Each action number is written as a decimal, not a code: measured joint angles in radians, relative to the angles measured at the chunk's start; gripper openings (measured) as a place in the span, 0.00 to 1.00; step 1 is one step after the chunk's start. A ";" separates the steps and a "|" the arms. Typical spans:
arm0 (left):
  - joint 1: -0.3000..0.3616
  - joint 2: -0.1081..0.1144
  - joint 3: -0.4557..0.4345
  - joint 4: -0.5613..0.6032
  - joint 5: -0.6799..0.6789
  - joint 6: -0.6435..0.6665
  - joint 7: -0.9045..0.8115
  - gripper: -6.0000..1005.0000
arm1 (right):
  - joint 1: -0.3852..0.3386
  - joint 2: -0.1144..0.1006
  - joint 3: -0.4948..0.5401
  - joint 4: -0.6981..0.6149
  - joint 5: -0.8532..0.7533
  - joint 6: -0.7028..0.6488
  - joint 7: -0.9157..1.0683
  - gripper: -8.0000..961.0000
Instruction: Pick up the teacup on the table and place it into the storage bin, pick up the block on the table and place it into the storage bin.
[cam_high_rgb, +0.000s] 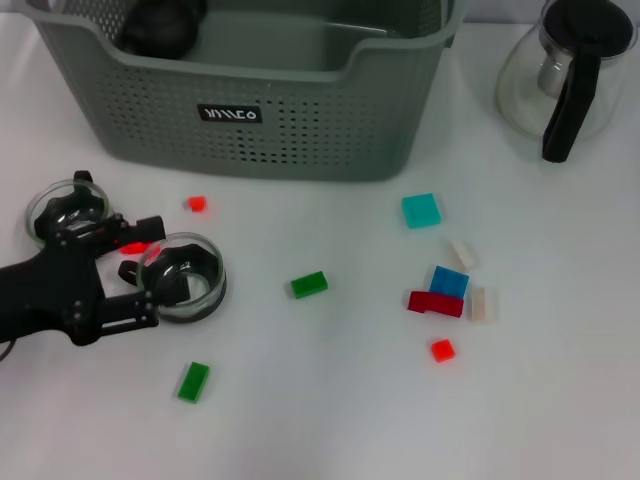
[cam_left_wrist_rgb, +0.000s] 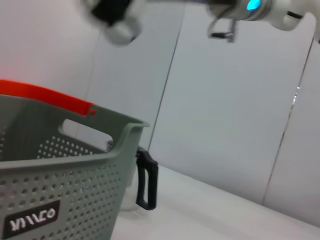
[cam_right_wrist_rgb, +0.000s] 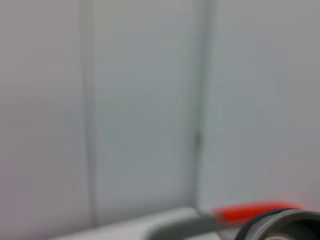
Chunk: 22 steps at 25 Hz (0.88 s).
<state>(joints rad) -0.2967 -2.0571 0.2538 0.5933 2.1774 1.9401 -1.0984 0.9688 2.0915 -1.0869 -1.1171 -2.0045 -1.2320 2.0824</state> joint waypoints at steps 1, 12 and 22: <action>-0.001 -0.001 -0.008 -0.001 -0.001 0.000 0.000 0.82 | 0.047 0.001 -0.031 0.053 -0.072 0.071 0.052 0.07; -0.004 -0.003 -0.027 -0.014 -0.007 0.001 0.000 0.82 | 0.438 0.019 -0.119 0.723 -0.314 0.593 0.139 0.07; -0.004 -0.005 -0.026 -0.017 -0.007 -0.005 0.001 0.82 | 0.425 0.018 -0.168 0.801 -0.307 0.571 0.145 0.07</action>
<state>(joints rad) -0.3006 -2.0616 0.2273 0.5768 2.1705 1.9353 -1.0971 1.3933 2.1095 -1.2551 -0.3158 -2.3117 -0.6606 2.2272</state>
